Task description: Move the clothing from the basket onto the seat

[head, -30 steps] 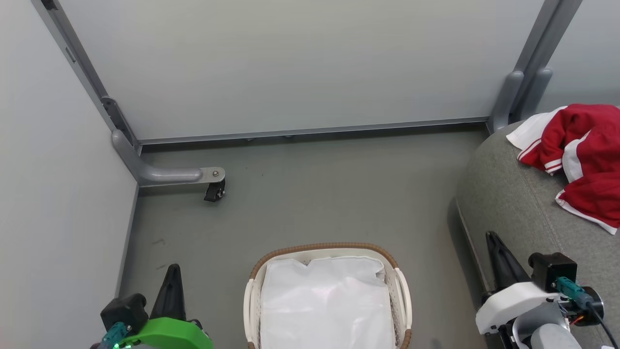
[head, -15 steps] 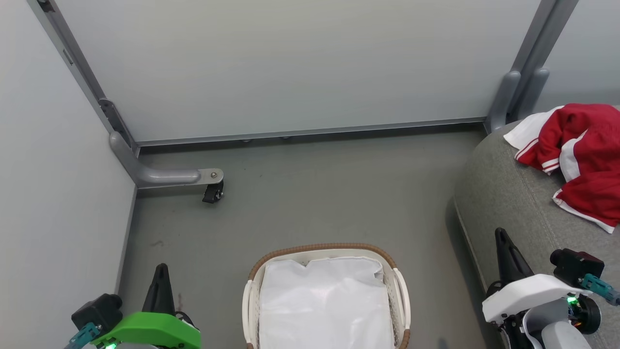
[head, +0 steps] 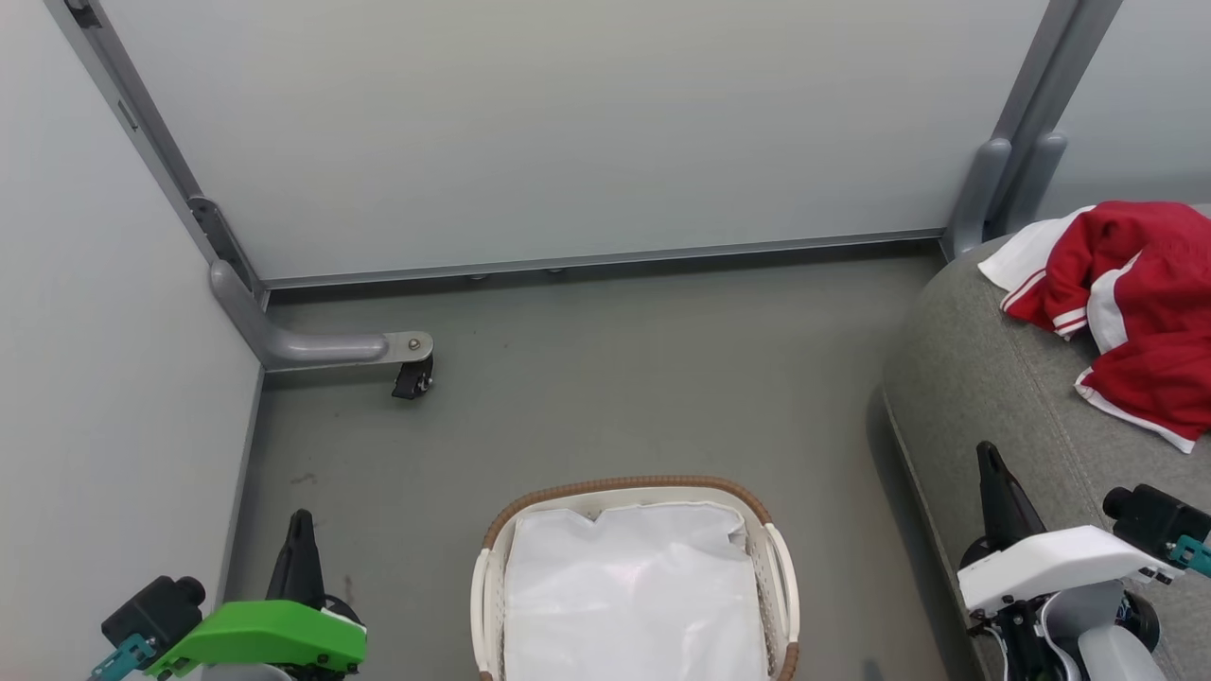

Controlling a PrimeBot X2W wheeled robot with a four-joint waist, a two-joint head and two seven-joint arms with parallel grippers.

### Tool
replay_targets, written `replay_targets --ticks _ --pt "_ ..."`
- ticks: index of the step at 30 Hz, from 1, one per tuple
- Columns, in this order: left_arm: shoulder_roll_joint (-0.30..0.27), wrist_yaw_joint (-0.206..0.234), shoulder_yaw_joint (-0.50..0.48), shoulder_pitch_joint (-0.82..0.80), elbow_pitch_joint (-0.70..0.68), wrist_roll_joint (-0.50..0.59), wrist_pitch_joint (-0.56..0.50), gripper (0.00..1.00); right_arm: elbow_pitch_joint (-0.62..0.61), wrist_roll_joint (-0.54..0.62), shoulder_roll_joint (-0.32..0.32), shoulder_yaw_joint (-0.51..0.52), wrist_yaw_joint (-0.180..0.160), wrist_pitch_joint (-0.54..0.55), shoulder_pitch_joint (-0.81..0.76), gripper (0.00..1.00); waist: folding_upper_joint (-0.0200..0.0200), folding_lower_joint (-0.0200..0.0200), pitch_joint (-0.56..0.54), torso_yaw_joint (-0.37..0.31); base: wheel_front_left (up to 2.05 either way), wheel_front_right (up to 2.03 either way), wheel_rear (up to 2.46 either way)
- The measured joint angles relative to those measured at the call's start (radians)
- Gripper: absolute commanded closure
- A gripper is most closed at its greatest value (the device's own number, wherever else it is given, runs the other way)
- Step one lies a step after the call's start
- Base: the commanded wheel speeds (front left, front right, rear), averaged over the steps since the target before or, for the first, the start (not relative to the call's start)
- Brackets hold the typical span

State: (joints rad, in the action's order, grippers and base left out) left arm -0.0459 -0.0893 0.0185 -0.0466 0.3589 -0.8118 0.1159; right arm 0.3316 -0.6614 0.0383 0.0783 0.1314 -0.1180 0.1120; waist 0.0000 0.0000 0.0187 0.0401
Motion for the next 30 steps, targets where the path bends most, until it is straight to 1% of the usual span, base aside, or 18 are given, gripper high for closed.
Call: replay_targets --ticks 11,30 --pt "0.0 -0.007 -0.021 -0.01 -0.02 -0.131 -0.036 1.0 -0.014 -0.159 0.002 0.006 0.0 0.04 0.0 1.0 0.0 0.0 -0.002 -0.005 0.0 0.0 0.0" --pt "0.0 -0.016 -0.054 -0.022 -0.046 -0.326 -0.095 1.0 -0.035 -0.392 0.003 0.014 0.0 0.096 0.0 1.0 0.0 0.0 -0.005 -0.013 0.0 0.0 0.0"
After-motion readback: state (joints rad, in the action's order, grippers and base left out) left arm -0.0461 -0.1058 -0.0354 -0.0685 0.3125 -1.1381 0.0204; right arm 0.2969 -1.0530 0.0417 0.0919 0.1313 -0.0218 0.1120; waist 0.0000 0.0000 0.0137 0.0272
